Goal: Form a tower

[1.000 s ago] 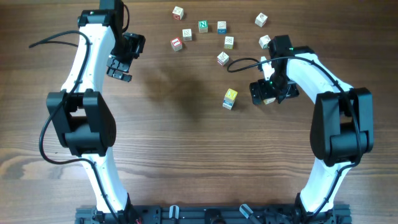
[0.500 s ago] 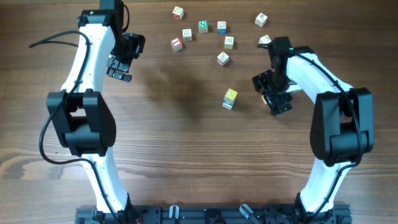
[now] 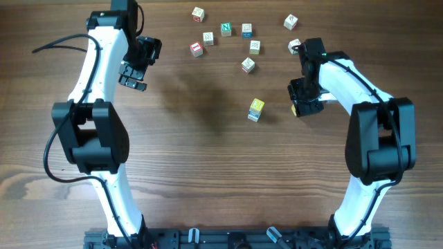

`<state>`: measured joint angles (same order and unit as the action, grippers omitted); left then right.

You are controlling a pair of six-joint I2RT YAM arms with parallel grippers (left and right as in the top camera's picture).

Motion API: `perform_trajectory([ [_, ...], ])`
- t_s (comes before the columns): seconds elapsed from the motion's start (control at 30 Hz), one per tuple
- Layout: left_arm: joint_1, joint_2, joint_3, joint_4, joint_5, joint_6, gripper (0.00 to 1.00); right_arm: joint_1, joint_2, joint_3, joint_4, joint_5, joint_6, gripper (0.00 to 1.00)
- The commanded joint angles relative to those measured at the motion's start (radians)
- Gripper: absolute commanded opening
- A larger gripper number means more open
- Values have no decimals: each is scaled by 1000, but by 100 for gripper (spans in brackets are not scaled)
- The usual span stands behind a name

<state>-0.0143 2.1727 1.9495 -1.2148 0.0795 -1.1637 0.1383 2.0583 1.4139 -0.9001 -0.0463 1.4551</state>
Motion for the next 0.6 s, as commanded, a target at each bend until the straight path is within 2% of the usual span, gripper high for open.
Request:
perform_trajectory([
  [0.0,3,-30,-5,0,-10,12,100,-5,13,-3,-2,25,-19,48],
  [0.1,3,-30,-5,0,-10,12,100,-5,13,-3,-4,24,-42,31],
  [0.3,3,-30,-5,0,-10,12,100,-5,13,-3,-32,24,-46,19],
  [0.33,3,-30,-5,0,-10,12,100,-5,13,-3,-31,23,-114,8],
  [0.37,3,-30,-5,0,-10,12,100,-5,13,-3,-31,22,-159,4],
  [0.43,3,-30,-5,-1,-10,12,100,-5,13,-2,-27,20,-308,4],
  [0.53,3,-30,-5,0,-10,12,100,-5,-4,46,-40,-45,-681,4],
  [0.57,3,-30,-5,0,-10,12,100,-5,-17,74,-61,-80,-761,4],
])
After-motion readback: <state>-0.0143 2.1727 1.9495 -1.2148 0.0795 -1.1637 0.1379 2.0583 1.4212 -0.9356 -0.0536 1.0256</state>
